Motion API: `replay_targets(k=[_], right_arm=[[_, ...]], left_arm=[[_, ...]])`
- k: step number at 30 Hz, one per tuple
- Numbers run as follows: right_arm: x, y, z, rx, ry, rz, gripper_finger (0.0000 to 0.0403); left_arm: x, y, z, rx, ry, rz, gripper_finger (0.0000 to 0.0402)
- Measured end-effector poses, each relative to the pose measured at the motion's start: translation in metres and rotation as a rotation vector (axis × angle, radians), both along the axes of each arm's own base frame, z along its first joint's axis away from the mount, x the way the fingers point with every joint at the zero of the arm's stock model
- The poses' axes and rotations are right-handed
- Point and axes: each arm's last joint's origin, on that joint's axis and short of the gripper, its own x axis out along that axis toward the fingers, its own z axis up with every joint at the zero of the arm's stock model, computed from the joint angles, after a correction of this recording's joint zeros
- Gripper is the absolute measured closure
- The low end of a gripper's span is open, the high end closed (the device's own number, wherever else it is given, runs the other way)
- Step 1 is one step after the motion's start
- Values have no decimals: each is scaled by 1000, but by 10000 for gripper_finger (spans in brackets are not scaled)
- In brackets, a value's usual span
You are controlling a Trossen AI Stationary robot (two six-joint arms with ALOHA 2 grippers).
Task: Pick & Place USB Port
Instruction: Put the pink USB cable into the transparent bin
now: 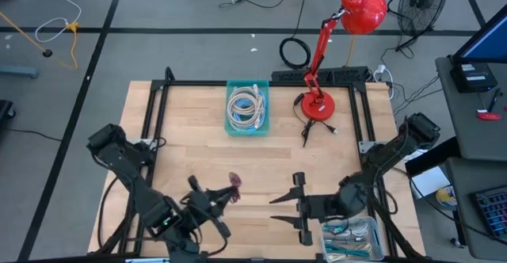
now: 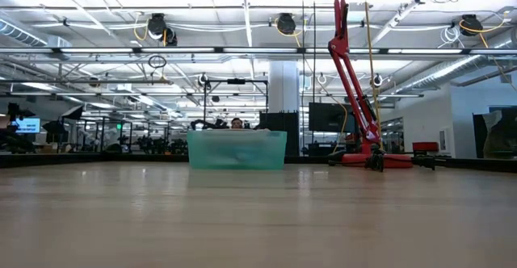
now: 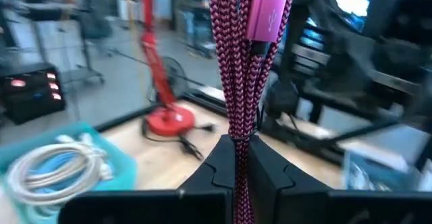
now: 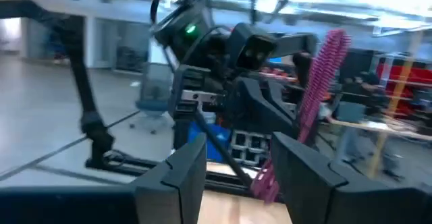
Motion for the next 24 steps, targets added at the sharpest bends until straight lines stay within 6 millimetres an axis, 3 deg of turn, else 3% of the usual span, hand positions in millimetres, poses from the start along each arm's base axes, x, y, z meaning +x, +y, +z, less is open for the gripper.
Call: replay_targets(k=[7, 11, 24], right_arm=[[15, -15, -12, 21, 110, 56, 248], [16, -17, -16, 33, 141, 52, 248], [12, -12, -19, 46, 128, 118, 248]], left_arm=[[33, -11, -4, 29, 103, -283, 389], [47, -9, -5, 36, 96, -347, 389], [56, -2, -10, -5, 121, -396, 389]])
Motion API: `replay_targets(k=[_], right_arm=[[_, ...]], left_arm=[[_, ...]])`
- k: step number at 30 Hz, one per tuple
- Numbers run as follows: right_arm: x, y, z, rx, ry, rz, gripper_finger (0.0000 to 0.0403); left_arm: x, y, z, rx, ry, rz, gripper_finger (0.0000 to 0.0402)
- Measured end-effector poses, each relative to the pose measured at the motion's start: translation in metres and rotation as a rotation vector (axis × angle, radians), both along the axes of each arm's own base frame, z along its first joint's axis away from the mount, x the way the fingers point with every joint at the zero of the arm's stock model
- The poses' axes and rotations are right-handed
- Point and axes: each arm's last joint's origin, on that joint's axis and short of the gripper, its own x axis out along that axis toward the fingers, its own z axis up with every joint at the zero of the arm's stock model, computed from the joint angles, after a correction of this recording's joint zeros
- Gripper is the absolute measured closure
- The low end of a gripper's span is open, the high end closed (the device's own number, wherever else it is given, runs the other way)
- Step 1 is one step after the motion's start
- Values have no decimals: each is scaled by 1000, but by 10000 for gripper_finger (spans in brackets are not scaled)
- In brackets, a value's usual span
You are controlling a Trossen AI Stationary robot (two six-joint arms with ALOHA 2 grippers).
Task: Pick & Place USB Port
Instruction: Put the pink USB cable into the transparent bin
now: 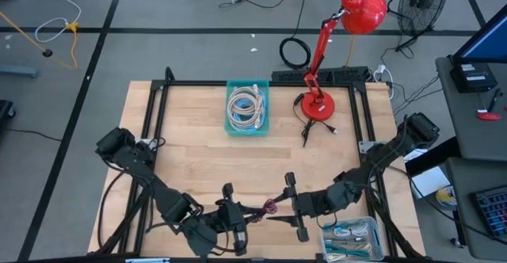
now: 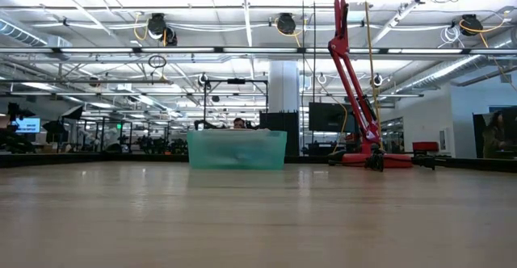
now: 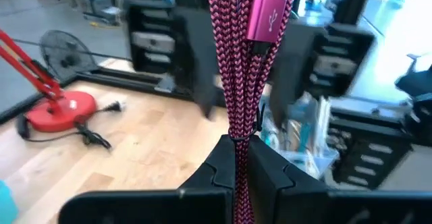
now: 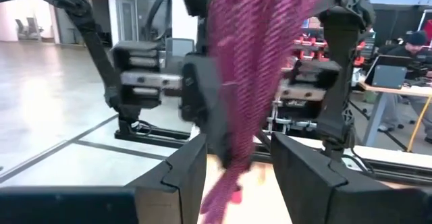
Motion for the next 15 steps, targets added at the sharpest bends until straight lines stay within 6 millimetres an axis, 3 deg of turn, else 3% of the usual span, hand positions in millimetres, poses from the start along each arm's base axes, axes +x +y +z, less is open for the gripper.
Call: replay_targets(k=[10, 15], right_arm=[[0, 0, 0, 7, -2, -1, 251], [0, 0, 0, 3, 4, -1, 289]], left_arm=[[-1, 1, -3, -4, 24, -2, 389], [0, 1, -3, -10, 32, -20, 389]])
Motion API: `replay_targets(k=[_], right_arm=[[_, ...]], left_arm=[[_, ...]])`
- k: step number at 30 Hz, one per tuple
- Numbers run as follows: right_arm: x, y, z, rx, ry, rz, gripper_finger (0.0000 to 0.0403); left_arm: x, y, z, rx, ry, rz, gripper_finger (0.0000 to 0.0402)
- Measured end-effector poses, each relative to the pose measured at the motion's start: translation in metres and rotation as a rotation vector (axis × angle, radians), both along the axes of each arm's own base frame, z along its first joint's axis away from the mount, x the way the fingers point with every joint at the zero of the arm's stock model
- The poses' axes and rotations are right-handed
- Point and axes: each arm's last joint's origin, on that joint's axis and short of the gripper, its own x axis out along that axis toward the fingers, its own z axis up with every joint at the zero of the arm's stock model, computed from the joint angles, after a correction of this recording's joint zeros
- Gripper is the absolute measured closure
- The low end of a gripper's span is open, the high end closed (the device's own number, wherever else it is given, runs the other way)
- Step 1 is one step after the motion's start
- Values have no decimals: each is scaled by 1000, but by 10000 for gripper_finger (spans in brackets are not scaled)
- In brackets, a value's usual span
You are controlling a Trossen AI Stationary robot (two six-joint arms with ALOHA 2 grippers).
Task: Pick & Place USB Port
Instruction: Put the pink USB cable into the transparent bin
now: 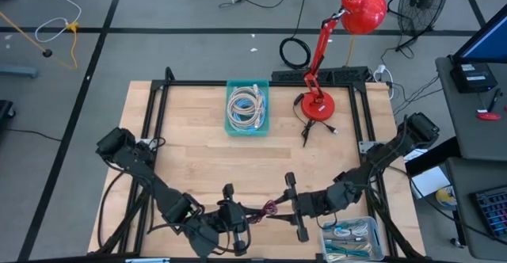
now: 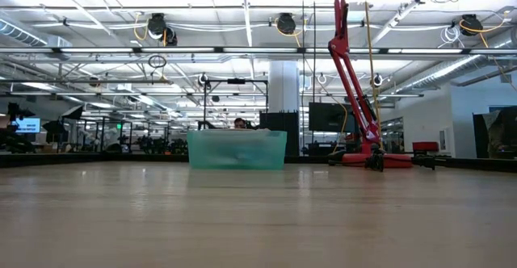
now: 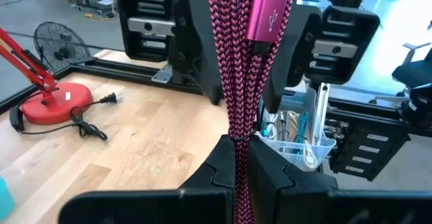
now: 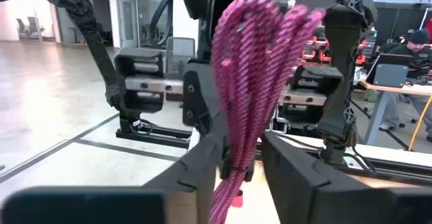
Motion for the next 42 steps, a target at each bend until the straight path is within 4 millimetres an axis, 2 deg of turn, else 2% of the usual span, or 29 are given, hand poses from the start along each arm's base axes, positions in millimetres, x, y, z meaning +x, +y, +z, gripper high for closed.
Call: replay_targets(k=[8, 13, 20, 24, 27, 31, 36, 39, 42], right_arm=[[0, 1, -1, -40, 4, 2, 392], [0, 1, -1, -33, 5, 4, 389], [-2, 2, -2, -38, 14, 11, 400], [-4, 6, -4, -30, 29, 27, 401], [-8, 6, -6, -15, 97, 40, 402], [-24, 1, -1, 33, 335, 123, 402], [-69, 4, -6, -9, 702, 97, 402], [-97, 7, -8, 26, 872, 85, 402], [-118, 16, -15, 61, 1007, 106, 402]], left_arm=[[1, 0, 0, -8, 6, -22, 389], [1, 0, 0, -12, 8, -32, 372], [0, -1, -4, -70, 61, -95, 288], [-5, -3, -13, -101, 187, -215, 245], [-7, -2, -18, -131, 240, -215, 226], [-9, -1, -21, -146, 280, -218, 219], [-10, -1, -23, -154, 308, -222, 218], [-10, -1, -23, -153, 309, -222, 218], [-9, 2, -23, -152, 307, -211, 218]])
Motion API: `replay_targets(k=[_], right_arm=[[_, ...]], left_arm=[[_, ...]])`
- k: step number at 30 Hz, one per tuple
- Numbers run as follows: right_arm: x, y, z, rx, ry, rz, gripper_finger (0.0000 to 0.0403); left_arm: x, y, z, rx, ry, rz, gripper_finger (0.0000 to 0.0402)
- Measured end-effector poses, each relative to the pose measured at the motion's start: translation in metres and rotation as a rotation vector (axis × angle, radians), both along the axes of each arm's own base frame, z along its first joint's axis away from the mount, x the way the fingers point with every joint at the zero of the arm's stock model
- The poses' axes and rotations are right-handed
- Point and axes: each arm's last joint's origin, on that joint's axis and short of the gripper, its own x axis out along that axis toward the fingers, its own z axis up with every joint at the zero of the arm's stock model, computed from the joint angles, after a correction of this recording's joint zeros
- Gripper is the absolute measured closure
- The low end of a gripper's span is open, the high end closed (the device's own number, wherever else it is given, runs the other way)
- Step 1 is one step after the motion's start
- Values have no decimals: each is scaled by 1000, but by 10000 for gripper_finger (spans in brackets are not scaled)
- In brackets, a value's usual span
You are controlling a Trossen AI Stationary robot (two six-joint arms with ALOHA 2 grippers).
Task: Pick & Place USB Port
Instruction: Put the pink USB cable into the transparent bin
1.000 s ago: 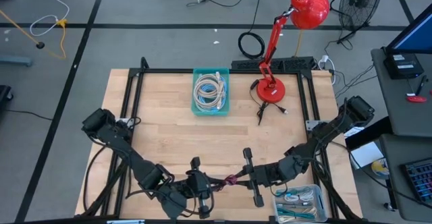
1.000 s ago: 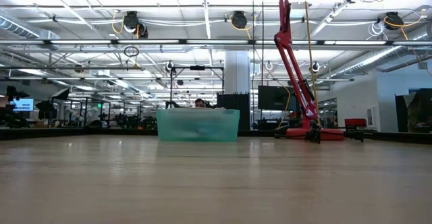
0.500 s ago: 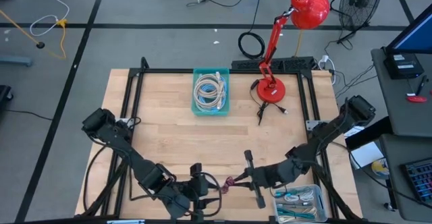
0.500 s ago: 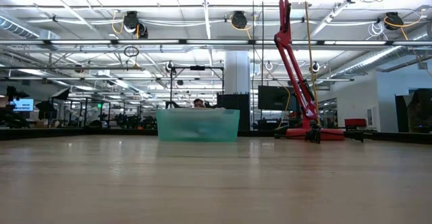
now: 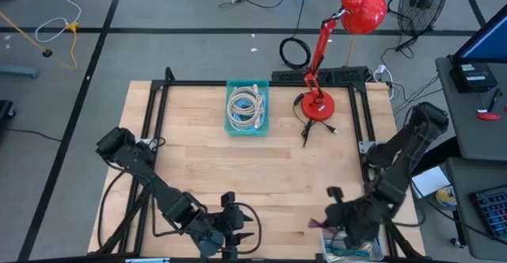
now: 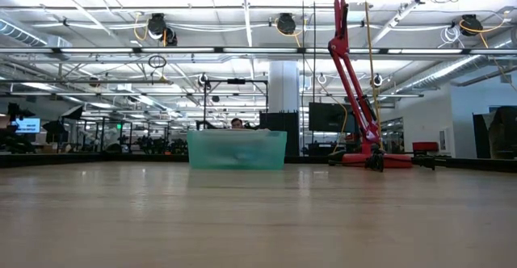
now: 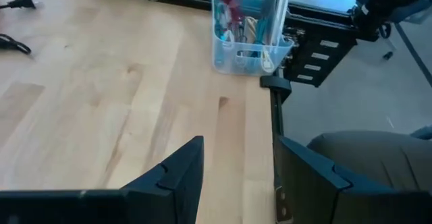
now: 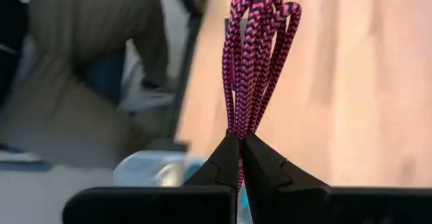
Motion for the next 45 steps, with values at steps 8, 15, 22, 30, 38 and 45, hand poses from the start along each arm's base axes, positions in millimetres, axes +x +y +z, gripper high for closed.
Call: replay_targets(k=[8, 15, 22, 30, 38, 45], right_arm=[[-29, 23, -10, 134, 234, -7, 403], [-43, 33, -35, 68, 453, -132, 403], [-43, 44, -60, 3, 580, -161, 403], [-40, 55, -69, 61, 640, -119, 403], [-31, 76, -57, 252, 488, 38, 403], [-35, 74, -61, 244, 522, -5, 403]], left_arm=[[7, 9, 0, -12, 0, 42, 218], [6, 9, -1, -14, 6, 44, 218], [3, 6, -1, -17, 14, 40, 218], [1, 4, -1, -20, 14, 35, 218], [2, 4, -1, -20, 14, 37, 218], [1, 4, -1, -19, 14, 35, 218]])
